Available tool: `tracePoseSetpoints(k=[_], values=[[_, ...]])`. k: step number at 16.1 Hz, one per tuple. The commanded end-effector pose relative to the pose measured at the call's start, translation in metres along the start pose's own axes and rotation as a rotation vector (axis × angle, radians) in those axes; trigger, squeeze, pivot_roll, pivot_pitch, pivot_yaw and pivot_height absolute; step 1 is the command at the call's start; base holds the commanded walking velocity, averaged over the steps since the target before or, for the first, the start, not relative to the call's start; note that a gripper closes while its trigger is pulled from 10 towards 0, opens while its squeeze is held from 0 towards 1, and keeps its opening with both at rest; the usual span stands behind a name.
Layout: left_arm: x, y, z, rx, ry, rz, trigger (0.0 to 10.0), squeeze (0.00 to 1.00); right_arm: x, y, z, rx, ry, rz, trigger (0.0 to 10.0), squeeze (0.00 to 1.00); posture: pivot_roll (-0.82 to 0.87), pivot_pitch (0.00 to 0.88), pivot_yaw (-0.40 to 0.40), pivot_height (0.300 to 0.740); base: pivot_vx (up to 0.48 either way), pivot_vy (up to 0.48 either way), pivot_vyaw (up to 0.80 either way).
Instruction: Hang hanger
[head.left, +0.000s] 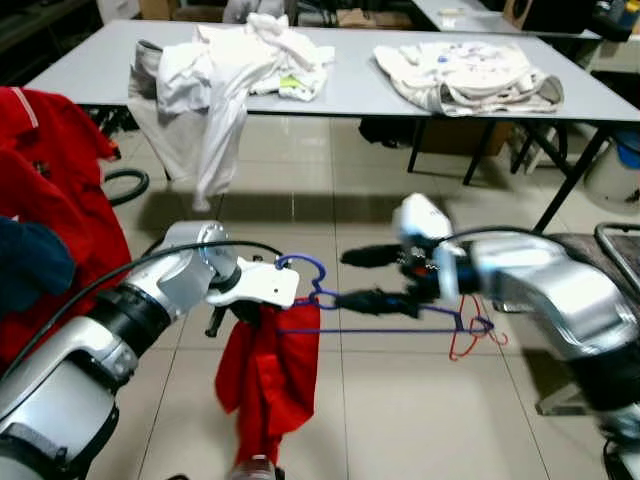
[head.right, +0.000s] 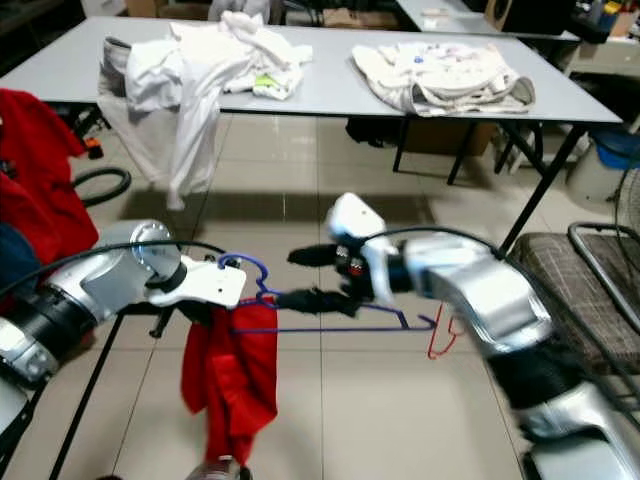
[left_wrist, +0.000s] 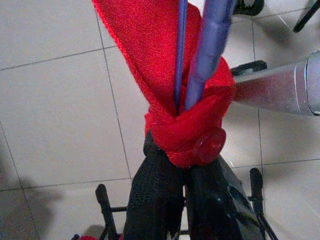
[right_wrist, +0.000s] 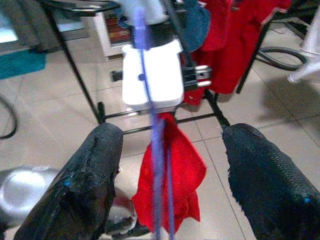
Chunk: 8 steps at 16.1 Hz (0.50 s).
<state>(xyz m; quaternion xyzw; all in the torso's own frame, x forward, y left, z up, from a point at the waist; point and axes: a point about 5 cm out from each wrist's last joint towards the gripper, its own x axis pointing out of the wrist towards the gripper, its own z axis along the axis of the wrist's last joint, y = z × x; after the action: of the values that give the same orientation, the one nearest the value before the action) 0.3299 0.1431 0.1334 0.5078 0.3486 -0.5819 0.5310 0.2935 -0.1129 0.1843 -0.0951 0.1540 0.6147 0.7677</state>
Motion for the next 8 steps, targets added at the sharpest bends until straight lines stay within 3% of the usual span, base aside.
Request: tracePoseSetpoints(k=[1, 2, 3, 8], values=[[-0.011, 0.008, 0.005, 0.036, 0.018, 0.033, 0.0, 0.00, 0.002, -0.006, 0.003, -0.006, 0.018, -0.052, 10.0, 0.00, 0.06, 0.000, -0.020, 0.740, 0.000, 0.000, 0.00], [-0.011, 0.008, 0.005, 0.039, 0.021, 0.034, 0.0, 0.00, 0.004, -0.008, 0.002, 0.013, 0.025, -0.070, 3.5, 0.00, 0.06, 0.000, -0.022, 0.740, 0.000, 0.000, 0.00], [-0.011, 0.009, 0.005, 0.043, 0.027, 0.037, 0.0, 0.00, 0.006, -0.011, -0.002, 0.046, 0.035, -0.087, 0.0, 0.00, 0.06, 0.000, -0.022, 0.740, 0.000, 0.000, 0.00], [-0.009, 0.009, 0.007, 0.054, 0.042, 0.029, 0.0, 0.00, 0.013, 0.002, -0.010, 0.035, 0.097, 0.039, 0.0, 0.00, 0.05, 0.000, -0.027, 0.740, 0.000, 0.000, 0.00]])
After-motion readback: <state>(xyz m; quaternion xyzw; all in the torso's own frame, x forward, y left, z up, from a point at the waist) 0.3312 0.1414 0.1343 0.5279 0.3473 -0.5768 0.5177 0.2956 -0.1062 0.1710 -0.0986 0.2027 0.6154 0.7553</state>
